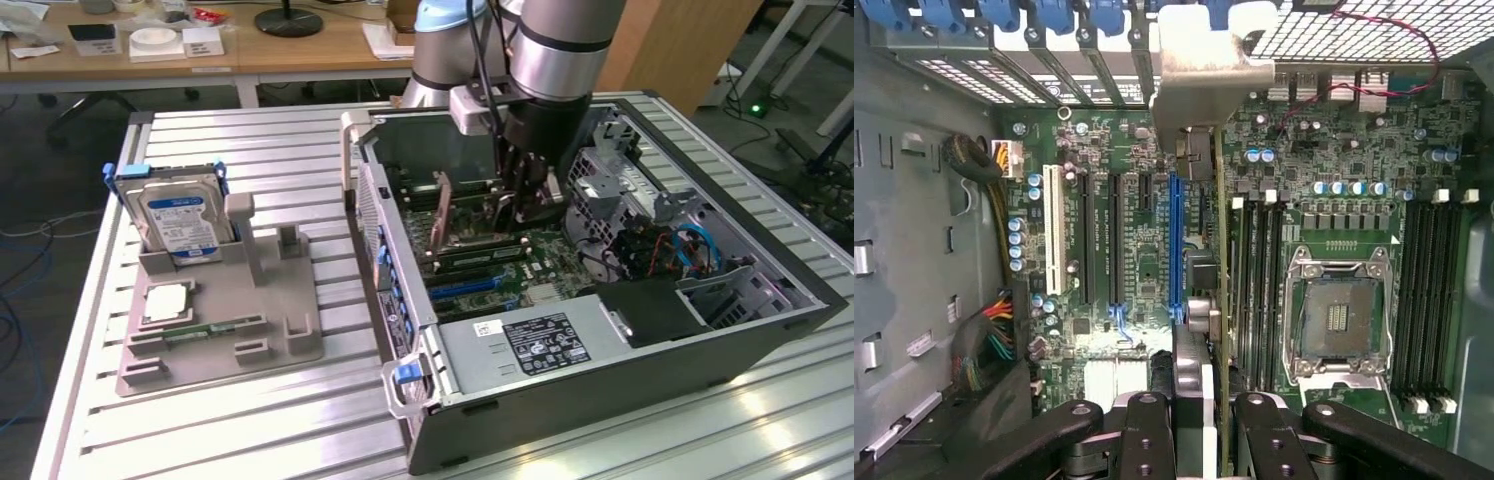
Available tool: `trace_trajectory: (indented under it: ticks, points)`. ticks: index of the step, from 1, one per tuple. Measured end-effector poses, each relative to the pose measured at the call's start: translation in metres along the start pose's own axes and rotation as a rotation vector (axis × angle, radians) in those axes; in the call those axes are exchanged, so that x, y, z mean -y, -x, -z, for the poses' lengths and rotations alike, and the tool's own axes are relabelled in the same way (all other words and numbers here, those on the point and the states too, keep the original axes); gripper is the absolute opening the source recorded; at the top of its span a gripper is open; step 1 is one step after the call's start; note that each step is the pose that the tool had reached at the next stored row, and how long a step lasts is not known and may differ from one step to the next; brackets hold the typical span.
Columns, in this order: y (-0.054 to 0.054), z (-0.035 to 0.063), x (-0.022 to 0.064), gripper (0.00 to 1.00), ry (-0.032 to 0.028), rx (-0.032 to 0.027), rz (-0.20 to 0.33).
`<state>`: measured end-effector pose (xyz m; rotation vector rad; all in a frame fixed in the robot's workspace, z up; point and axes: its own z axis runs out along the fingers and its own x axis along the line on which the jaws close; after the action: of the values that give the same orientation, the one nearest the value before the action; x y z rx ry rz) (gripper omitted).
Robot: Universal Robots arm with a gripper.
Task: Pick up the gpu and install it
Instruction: 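Insert the gpu into the slot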
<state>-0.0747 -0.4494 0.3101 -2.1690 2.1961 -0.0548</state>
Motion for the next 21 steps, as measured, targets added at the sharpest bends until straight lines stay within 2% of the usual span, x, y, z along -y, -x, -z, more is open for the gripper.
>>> trace_trajectory:
  ticks: [5,7,8,10,11,21]
  points:
    - [-0.0027,-0.0022,-0.0008,0.28,-0.0001,0.0006,0.0]
    - [-0.003,-0.003,-0.001,0.28,0.0001,0.0036,0.0]
    - [-0.003,-0.0035,-0.0011,0.28,0.0001,0.0082,-0.001]
    - [-0.0031,-0.0045,-0.0013,0.28,0.0003,0.0253,-0.002]
    - [-0.0031,-0.0052,-0.0014,0.28,0.0003,0.0306,-0.002]
    - [-0.0036,-0.0099,-0.0017,0.28,0.0003,0.0312,-0.002]
